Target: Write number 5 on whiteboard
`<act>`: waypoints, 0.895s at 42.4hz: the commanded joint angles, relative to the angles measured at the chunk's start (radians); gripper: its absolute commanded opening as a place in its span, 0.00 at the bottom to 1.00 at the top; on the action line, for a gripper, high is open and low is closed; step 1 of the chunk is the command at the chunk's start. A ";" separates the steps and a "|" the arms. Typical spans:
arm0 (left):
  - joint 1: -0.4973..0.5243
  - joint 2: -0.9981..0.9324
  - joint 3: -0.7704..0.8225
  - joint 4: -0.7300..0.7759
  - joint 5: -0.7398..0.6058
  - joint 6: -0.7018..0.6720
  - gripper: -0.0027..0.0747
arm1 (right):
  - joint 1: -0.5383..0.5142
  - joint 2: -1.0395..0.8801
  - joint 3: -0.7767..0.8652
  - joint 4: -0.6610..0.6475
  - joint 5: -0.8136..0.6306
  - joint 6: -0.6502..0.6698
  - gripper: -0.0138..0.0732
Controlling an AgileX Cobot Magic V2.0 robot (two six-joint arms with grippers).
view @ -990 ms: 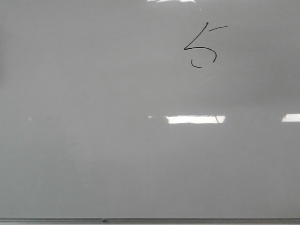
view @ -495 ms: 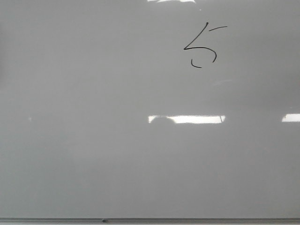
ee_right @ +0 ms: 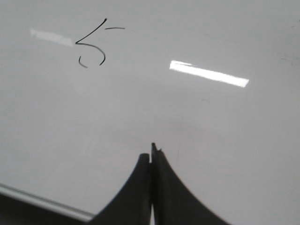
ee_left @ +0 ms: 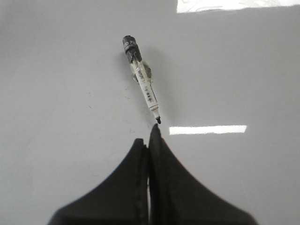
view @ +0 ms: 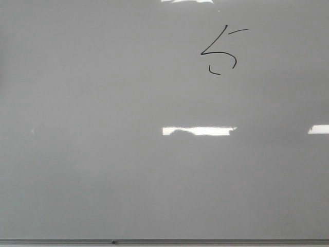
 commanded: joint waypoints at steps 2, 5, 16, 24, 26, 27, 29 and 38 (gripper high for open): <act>0.002 -0.015 0.005 -0.009 -0.084 -0.002 0.01 | -0.104 -0.005 0.081 0.034 -0.285 -0.018 0.08; 0.002 -0.015 0.005 -0.009 -0.084 -0.002 0.01 | -0.137 -0.016 0.153 0.034 -0.379 -0.018 0.08; 0.002 -0.015 0.005 -0.009 -0.084 -0.002 0.01 | -0.198 -0.117 0.370 0.034 -0.624 -0.017 0.08; 0.002 -0.015 0.005 -0.009 -0.084 -0.002 0.01 | -0.267 -0.178 0.448 0.034 -0.673 -0.017 0.08; 0.002 -0.015 0.005 -0.009 -0.084 -0.002 0.01 | -0.276 -0.177 0.452 0.034 -0.672 -0.017 0.08; 0.002 -0.015 0.005 -0.009 -0.084 -0.002 0.01 | -0.281 -0.177 0.452 0.034 -0.665 -0.017 0.08; 0.002 -0.015 0.005 -0.009 -0.084 -0.002 0.01 | -0.281 -0.177 0.452 0.034 -0.660 -0.017 0.08; 0.002 -0.015 0.005 -0.009 -0.084 -0.002 0.01 | -0.281 -0.177 0.452 0.035 -0.663 -0.017 0.08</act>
